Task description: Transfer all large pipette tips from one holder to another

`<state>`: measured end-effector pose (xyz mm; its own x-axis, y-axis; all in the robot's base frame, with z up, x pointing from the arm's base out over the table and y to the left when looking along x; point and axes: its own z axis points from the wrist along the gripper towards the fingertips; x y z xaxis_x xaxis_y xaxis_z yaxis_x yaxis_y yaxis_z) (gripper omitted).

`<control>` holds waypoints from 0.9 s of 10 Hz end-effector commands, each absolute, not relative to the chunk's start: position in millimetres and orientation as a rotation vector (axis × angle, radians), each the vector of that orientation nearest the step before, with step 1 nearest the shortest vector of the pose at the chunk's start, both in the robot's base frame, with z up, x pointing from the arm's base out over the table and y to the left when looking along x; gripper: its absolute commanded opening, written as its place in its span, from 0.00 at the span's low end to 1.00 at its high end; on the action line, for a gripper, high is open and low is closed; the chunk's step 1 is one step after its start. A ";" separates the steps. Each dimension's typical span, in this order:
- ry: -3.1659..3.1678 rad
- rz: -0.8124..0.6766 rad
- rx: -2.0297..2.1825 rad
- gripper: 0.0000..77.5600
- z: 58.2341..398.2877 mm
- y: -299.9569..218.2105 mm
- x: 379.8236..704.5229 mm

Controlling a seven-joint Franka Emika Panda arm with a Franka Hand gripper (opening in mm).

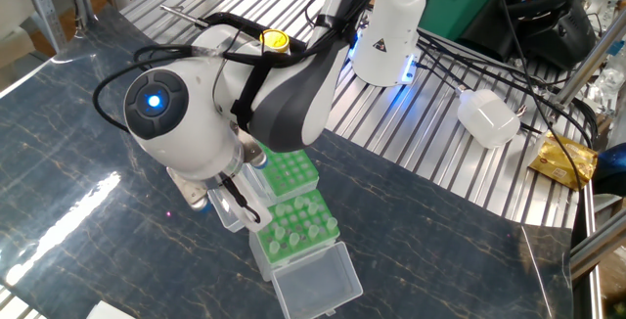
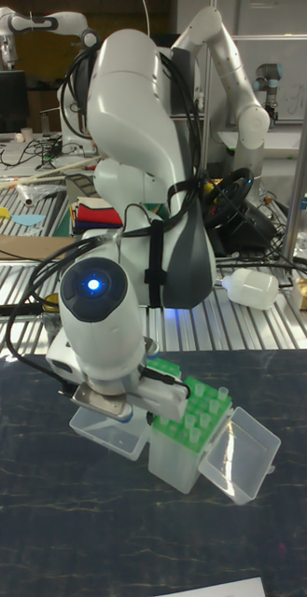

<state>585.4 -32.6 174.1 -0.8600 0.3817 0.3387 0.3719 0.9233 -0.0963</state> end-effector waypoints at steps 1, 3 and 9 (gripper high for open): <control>-2.723 0.008 -0.567 1.00 175.8 -32.2 585.7; -2.724 0.013 -0.571 1.00 176.5 -31.3 585.2; -2.776 0.034 -0.454 1.00 191.2 -42.6 593.5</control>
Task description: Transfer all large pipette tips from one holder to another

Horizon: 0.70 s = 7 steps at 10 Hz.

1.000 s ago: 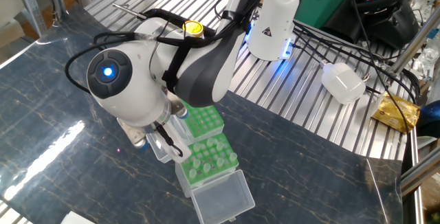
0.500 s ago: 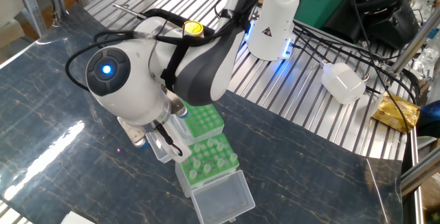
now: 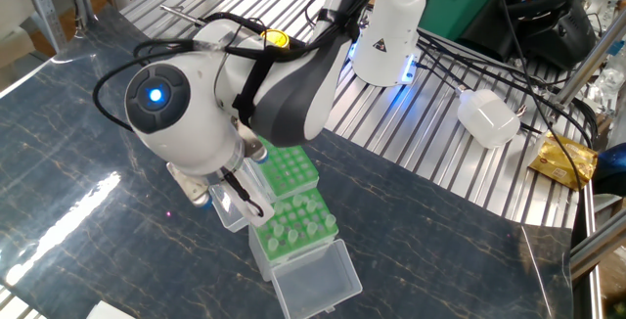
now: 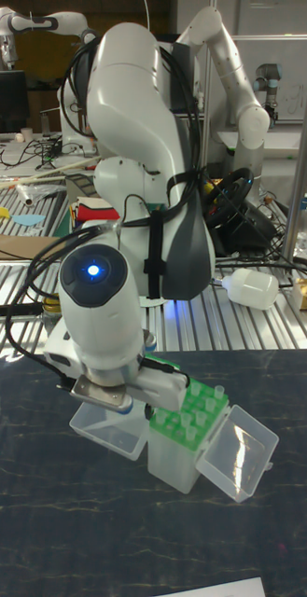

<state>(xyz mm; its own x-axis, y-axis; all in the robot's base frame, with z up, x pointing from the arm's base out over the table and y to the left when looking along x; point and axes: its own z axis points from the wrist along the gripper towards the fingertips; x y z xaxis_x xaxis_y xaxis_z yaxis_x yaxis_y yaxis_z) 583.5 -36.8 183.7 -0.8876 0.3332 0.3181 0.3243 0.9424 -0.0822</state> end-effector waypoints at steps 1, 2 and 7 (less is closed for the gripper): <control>-2.777 0.034 -0.447 1.00 194.2 -45.6 598.5; -2.778 0.033 -0.445 1.00 194.8 -46.2 599.3; -2.789 0.030 -0.480 1.00 188.1 -42.8 607.8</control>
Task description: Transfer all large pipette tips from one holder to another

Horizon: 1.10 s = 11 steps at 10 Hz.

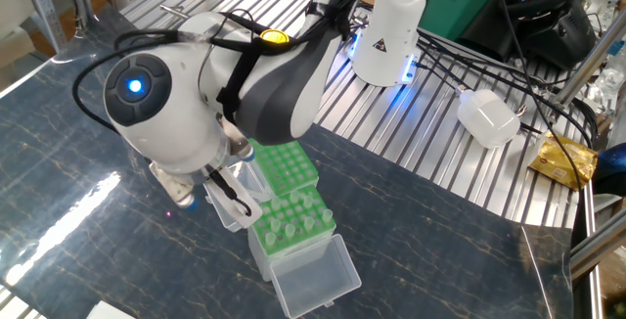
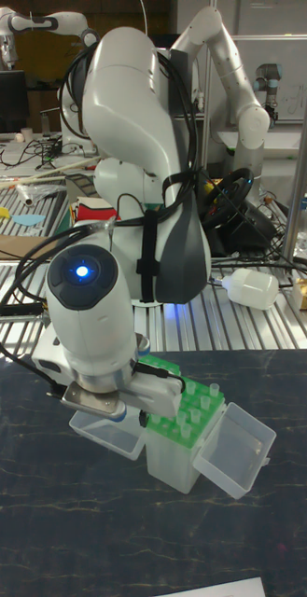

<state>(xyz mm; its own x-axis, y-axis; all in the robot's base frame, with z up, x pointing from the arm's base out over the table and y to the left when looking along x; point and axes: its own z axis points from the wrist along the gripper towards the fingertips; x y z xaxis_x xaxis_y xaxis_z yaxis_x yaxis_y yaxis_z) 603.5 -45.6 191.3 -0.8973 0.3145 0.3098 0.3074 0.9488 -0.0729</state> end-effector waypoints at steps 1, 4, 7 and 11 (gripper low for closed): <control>-2.791 0.039 -0.491 1.00 187.2 -42.7 610.7; -2.806 0.036 -0.531 1.00 184.9 -42.5 617.0; -2.805 0.030 -0.548 1.00 180.0 -39.3 619.3; -2.796 0.035 -0.591 1.00 173.5 -23.3 620.4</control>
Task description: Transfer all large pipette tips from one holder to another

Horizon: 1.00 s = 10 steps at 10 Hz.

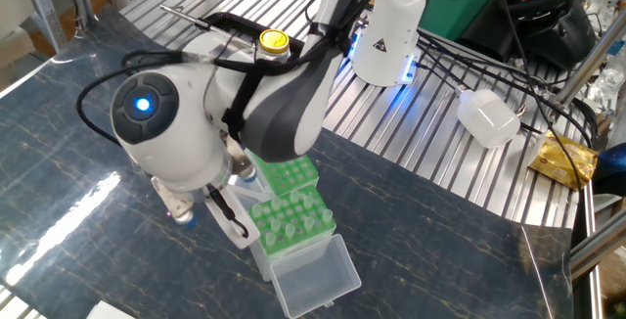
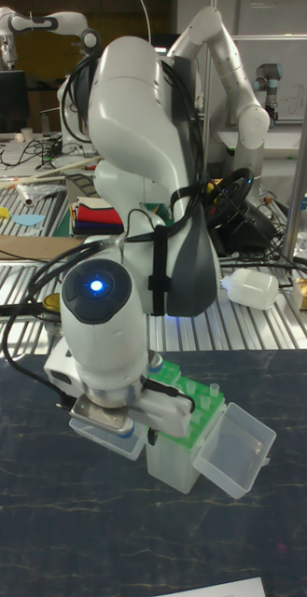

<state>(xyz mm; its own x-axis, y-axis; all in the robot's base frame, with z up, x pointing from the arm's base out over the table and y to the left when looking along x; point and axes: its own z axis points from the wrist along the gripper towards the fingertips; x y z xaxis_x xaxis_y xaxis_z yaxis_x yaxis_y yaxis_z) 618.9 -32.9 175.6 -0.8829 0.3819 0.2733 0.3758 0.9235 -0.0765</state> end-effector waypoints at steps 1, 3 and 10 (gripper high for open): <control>-2.796 0.035 -0.592 1.00 173.2 -22.6 620.4; -2.792 0.025 -0.631 1.00 168.3 -6.3 620.6; -2.778 -0.021 -0.696 1.00 169.2 15.9 615.2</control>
<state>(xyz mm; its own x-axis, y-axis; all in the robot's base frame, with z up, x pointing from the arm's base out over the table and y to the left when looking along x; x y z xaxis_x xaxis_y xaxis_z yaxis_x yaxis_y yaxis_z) 615.3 13.4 167.1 -0.8472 0.4564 0.2720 0.4601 0.8862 -0.0541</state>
